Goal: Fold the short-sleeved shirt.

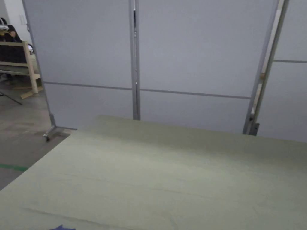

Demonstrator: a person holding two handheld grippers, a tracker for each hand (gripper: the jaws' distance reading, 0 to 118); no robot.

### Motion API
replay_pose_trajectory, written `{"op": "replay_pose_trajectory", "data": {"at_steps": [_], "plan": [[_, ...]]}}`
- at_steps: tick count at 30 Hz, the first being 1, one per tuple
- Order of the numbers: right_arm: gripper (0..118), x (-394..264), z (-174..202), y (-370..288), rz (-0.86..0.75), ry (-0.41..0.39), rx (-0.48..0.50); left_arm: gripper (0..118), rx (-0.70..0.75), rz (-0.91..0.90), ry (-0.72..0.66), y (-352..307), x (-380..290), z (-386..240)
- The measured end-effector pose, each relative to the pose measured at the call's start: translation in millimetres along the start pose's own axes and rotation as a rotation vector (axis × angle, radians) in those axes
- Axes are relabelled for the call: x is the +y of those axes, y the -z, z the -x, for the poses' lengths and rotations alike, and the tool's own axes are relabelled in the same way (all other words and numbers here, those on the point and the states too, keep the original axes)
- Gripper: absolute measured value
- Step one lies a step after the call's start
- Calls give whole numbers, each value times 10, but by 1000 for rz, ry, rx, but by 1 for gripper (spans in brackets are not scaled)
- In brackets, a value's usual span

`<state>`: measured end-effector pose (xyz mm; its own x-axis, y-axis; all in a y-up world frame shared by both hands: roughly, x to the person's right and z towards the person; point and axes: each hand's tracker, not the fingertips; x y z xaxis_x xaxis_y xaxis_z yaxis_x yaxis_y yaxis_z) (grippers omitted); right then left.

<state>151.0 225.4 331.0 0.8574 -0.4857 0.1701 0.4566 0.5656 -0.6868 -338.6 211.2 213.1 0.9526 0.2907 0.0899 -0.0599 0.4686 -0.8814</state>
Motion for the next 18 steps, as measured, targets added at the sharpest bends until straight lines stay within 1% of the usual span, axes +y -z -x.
{"op": "replay_pose_trajectory", "data": {"at_steps": [2, 5, 8, 11, 13, 15, 18], "plan": [[8, -120, -83, -149, -43, -3, -41, 1, -98, 18, 34, 245, -171, -539], [8, -248, -204, -439, -146, -57, -141, 1, -132, -56, 149, 483, -344, -1408], [8, -214, -283, -770, -270, -98, -237, 1, -199, -251, 196, 285, -341, -2111], [8, 4, -302, -1152, -416, -151, -276, 1, -273, -497, 219, -202, -200, -2557], [8, 190, -210, -1421, -544, -240, -338, 1, -243, -655, 278, -578, -74, -2759], [8, 362, -49, -1683, -694, -347, -392, 1, -156, -847, 342, -988, 19, -2885], [8, 545, 222, -2003, -918, -450, -461, 1, 0, -1087, 422, -1490, 18, -2990]]}}
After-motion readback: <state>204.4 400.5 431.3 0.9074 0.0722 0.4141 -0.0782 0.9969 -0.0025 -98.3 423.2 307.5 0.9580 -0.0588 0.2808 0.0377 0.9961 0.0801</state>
